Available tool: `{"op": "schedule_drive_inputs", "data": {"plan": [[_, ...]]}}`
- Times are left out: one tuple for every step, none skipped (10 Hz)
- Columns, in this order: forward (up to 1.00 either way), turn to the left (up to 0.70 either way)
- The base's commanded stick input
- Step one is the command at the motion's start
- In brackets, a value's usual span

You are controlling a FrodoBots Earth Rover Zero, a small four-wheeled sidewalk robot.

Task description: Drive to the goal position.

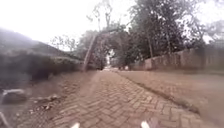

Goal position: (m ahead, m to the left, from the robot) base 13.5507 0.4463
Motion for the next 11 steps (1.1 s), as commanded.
{"op": "schedule_drive_inputs", "data": {"plan": [[0.7,0.03],[0.7,0.02],[0.7,0.01],[0.7,0.0],[0.7,0.0],[0.7,0.0],[0.7,0.02],[0.7,0.01],[0.7,0.02],[0.7,0.02],[0.7,0.02]]}}
